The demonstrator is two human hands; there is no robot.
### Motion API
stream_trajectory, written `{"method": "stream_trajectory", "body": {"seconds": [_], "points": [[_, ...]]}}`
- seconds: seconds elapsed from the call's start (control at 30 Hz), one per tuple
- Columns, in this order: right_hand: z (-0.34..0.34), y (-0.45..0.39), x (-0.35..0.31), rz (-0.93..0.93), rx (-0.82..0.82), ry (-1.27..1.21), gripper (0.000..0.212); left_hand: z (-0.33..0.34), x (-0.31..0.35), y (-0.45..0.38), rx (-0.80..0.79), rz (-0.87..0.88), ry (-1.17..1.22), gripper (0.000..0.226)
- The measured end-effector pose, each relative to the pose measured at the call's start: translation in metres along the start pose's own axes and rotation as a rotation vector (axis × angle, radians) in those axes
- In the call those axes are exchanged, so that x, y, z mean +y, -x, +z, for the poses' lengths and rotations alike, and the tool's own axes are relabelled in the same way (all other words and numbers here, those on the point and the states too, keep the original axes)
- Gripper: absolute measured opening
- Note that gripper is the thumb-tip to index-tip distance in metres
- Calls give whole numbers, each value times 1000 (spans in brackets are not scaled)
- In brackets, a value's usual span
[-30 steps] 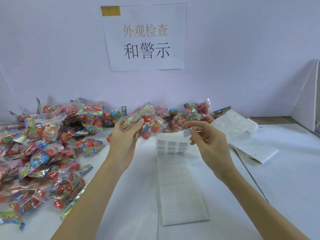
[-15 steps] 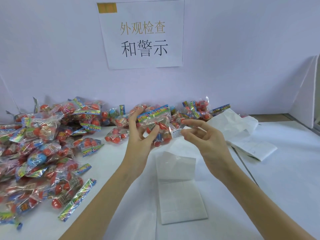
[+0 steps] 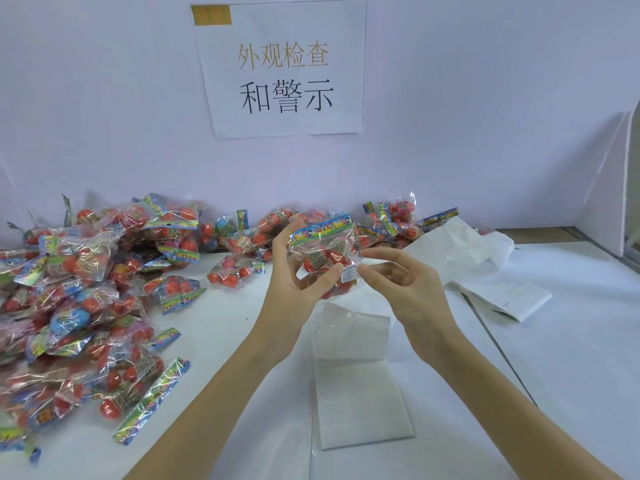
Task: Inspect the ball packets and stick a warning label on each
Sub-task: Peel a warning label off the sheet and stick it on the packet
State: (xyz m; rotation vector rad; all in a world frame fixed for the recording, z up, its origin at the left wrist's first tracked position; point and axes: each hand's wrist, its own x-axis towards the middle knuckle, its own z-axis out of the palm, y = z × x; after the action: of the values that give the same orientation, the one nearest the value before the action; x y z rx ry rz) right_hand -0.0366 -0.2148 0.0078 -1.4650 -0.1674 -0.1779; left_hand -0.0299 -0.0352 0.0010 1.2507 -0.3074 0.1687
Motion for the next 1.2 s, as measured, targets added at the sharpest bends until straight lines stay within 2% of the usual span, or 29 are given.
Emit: {"method": "stream_trajectory", "body": {"seconds": [0.5,0.57,0.63,0.7,0.8,0.87,0.93,1.1,1.2], "points": [[3,3,-1,-43,13,62,16,-2,2,2,16,11,-123,86],[3,3,1,-136,40,214,19,-2,2,1,21,17,-164,88],[1,3,4,-305,97,504,25,-3,2,1,23,23,-176,89],[0,2,4,-350,133,581,32,-4,3,1,22,26,-174,89],[1,1,-3,-53,14,241,38,-3,3,2,14,21,-160,89],[2,1,-3,90,-91,106,44,-3,4,3,-19,19,-155,90],[2,1,0,134,-137,33,43,-3,4,3,-52,1,-143,91],[-7,-3,-3,388,-274,-418,24,-1,1,1,-79,-59,-75,91],[-8,-5,-1,391,-277,-454,26,-2,1,-1,-38,-95,-56,93]]}}
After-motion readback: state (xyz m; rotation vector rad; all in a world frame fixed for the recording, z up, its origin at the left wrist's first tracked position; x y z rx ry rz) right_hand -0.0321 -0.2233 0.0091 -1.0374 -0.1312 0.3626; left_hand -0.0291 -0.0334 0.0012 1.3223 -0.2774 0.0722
